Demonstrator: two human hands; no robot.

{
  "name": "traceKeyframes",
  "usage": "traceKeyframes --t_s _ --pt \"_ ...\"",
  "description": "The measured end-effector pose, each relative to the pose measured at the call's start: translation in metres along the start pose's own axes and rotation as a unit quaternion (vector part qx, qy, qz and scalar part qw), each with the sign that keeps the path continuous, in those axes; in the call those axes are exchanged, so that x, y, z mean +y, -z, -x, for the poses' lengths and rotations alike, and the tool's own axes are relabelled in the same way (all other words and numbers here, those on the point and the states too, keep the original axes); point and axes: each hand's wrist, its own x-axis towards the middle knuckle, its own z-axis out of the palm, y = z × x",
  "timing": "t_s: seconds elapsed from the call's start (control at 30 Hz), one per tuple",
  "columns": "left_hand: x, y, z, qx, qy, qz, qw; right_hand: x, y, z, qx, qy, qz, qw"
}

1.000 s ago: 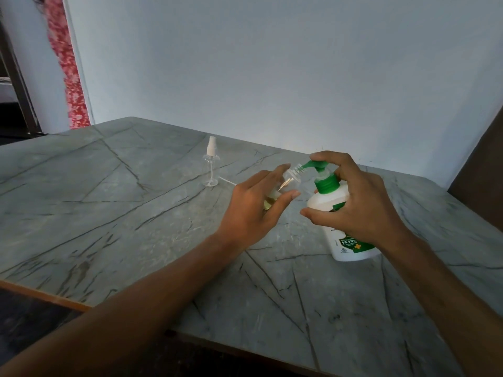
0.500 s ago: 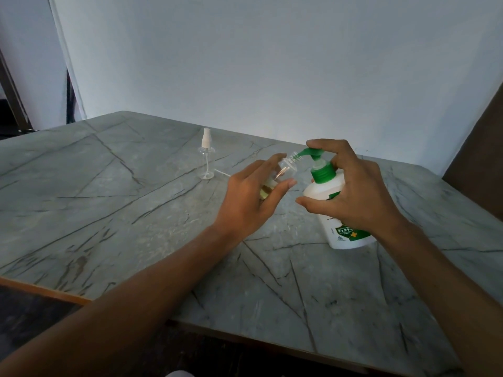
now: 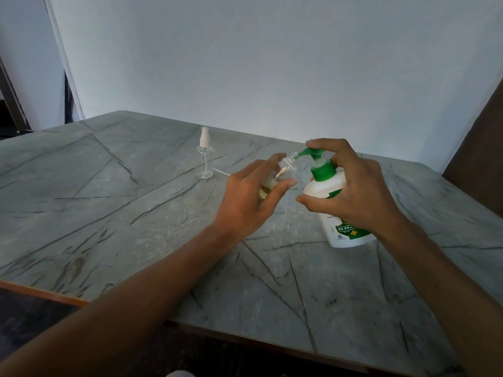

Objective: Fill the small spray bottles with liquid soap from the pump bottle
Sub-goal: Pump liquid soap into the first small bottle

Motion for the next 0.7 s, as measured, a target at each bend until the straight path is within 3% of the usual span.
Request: traceKeyframes --t_s 0.2,0.7 --pt "-0.0014 -0.0001 -0.0013 0.002 0.015 -0.010 1.000 -0.0012 -0.0001 0.0001 -0.016 -0.005 0.001 1.000" --pt "0.0040 0.0002 0.0001 -0.007 0.010 -0.005 1.000 -0.0010 -0.0006 0.0015 0.031 0.008 -0.016 0.999"
